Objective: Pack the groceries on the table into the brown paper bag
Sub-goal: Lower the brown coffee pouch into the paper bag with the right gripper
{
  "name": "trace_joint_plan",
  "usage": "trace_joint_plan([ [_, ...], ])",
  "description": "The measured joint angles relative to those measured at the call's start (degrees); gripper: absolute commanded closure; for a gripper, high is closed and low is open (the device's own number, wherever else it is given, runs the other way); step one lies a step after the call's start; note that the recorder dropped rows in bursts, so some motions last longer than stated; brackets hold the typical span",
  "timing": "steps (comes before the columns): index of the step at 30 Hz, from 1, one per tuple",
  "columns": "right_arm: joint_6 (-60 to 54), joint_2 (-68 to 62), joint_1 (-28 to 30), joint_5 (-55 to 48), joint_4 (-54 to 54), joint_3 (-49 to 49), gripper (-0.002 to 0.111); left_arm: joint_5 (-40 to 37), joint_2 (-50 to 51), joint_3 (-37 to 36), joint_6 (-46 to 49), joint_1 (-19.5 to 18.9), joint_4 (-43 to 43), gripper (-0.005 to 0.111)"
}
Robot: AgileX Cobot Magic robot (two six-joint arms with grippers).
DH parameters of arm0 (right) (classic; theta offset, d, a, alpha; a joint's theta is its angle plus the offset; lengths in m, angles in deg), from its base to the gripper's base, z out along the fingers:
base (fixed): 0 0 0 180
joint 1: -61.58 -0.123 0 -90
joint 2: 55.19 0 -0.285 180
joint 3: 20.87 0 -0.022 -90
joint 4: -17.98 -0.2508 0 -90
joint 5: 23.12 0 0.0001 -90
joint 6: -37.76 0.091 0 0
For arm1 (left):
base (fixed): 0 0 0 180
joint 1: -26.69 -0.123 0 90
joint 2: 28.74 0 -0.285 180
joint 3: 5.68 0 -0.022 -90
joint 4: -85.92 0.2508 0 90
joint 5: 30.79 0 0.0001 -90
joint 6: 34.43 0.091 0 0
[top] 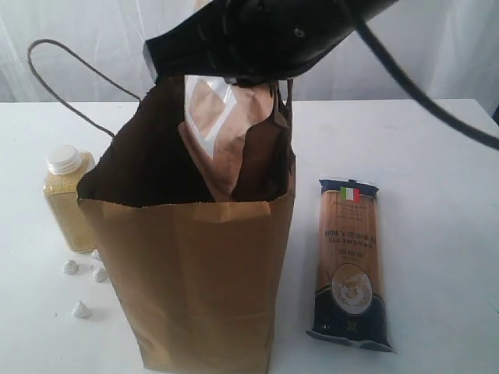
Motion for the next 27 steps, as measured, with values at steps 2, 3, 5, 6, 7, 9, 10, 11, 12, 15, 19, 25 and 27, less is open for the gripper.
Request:
trace_joint_plan([
  [2,0.34,-1.63,0.00,-0.45,0.00,-0.09,0.108,0.00,0.00,0.00,0.00,0.00,0.00,0.107],
  [3,0.47,-2.75,0.00,-1.14,0.00,-0.09,0.108,0.00,0.00,0.00,0.00,0.00,0.00,0.107],
  [5,0.47,-4.40,0.00,-2.20,-0.11,-0.09,0.108,0.00,0.00,0.00,0.00,0.00,0.00,0.107],
  [6,0.47,-4.99,0.00,-2.33,-0.11,-0.09,0.108,0.00,0.00,0.00,0.00,0.00,0.00,0.107],
  [7,0.47,-5.36,0.00,-2.31,-0.24,-0.09,0.108,0.00,0.00,0.00,0.00,0.00,0.00,0.107],
  [9,0.47,-6.08,0.00,-2.31,-0.24,-0.09,0.108,0.00,0.00,0.00,0.00,0.00,0.00,0.107],
  [10,0.47,-6.36,0.00,-2.31,-0.13,-0.09,0.108,0.00,0.00,0.00,0.00,0.00,0.00,0.107],
  [11,0.47,-6.60,0.00,-2.31,0.11,-0.09,0.108,0.00,0.00,0.00,0.00,0.00,0.00,0.107],
  [12,0.47,-6.71,0.00,-2.31,0.27,-0.09,0.108,0.00,0.00,0.00,0.00,0.00,0.00,0.107],
  [15,0.47,-7.23,0.00,-2.31,1.73,-0.09,0.108,0.00,0.00,0.00,0.00,0.00,0.00,0.107],
  [19,0.47,-7.95,0.00,-2.31,2.74,-0.09,0.108,0.00,0.00,0.00,0.00,0.00,0.00,0.107],
  [25,-1.56,-9.43,0.00,-2.21,-0.06,-0.09,0.090,0.00,0.00,0.00,0.00,0.00,0.00,0.107],
  [27,-2.08,-9.63,0.00,-2.31,-0.59,-0.09,0.073,0.00,0.00,0.00,0.00,0.00,0.00,0.107],
])
